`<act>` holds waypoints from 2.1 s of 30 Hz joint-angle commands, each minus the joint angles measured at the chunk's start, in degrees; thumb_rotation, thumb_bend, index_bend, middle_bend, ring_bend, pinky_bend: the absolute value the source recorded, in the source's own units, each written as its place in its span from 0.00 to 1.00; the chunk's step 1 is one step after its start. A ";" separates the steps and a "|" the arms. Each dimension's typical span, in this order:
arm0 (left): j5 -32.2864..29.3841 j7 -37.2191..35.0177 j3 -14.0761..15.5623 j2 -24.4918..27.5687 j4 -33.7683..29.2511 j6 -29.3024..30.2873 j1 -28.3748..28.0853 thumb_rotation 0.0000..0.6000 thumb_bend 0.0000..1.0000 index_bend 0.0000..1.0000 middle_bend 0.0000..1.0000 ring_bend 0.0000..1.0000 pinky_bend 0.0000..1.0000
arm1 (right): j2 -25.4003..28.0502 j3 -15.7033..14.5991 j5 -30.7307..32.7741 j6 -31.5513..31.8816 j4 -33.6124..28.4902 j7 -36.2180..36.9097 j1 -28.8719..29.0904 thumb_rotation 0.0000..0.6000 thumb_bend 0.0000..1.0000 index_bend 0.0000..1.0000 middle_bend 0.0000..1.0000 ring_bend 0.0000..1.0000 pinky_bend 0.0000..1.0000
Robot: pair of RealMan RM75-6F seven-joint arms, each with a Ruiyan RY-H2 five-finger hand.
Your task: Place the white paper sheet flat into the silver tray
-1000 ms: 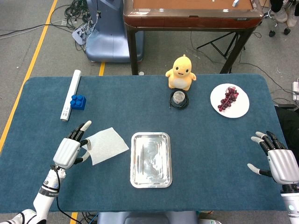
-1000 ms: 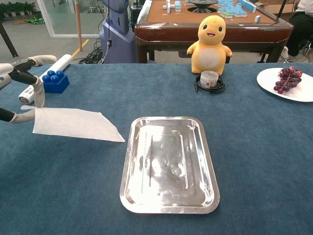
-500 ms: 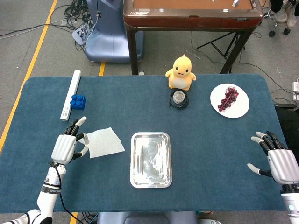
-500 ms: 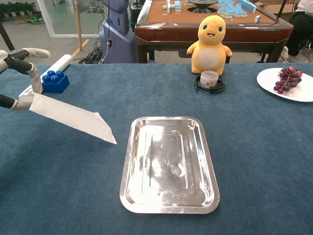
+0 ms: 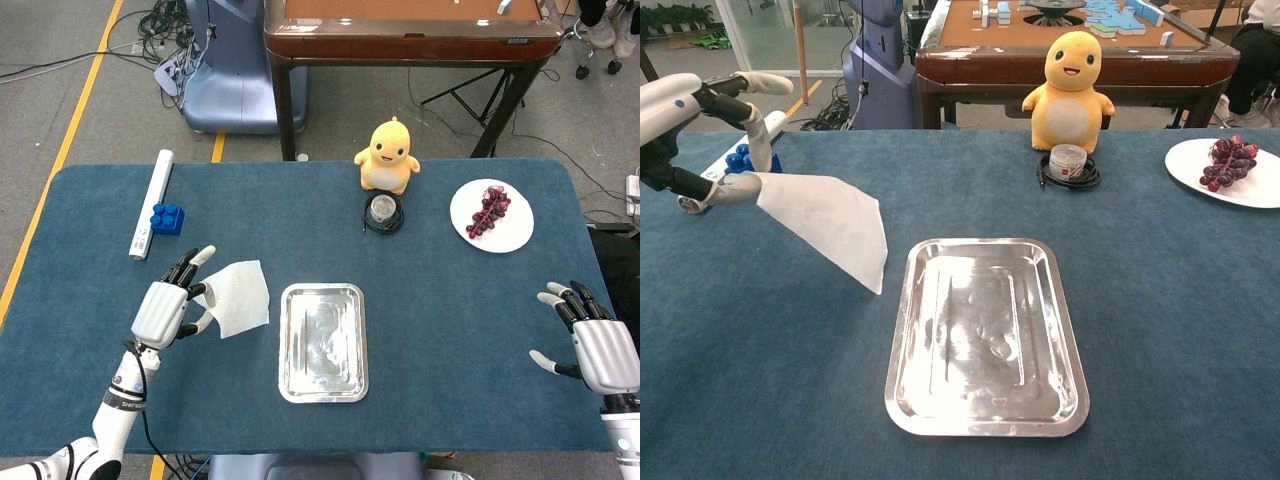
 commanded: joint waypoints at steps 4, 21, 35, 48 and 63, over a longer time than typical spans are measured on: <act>1.61 -2.09 -0.24 0.37 0.51 -2.16 -2.54 1.00 0.62 0.70 0.04 0.00 0.11 | 0.01 0.04 0.07 -0.01 0.05 0.07 0.01 1.00 0.03 0.25 0.19 0.08 0.30; 0.18 2.21 -2.37 2.13 -6.95 -2.81 -4.72 1.00 0.62 0.70 0.04 0.00 0.11 | -0.13 -0.07 0.00 -0.36 0.14 -0.08 0.17 1.00 0.03 0.25 0.19 0.08 0.30; -0.65 6.43 -3.18 1.56 -10.96 -4.32 -6.98 1.00 0.62 0.70 0.04 0.00 0.11 | -0.11 -0.11 -0.04 -0.37 0.15 -0.03 0.19 1.00 0.03 0.25 0.19 0.08 0.30; -2.01 6.87 -2.46 -0.82 -8.64 -4.29 -7.35 1.00 0.62 0.70 0.04 0.00 0.11 | -0.11 -0.06 0.12 -0.42 0.14 -0.02 0.21 1.00 0.03 0.25 0.19 0.08 0.30; -2.38 7.69 1.67 -4.63 -2.48 -1.41 -4.02 1.00 0.62 0.70 0.04 0.00 0.11 | 0.14 0.13 0.92 -0.49 -0.17 -0.35 0.08 1.00 0.03 0.25 0.19 0.08 0.30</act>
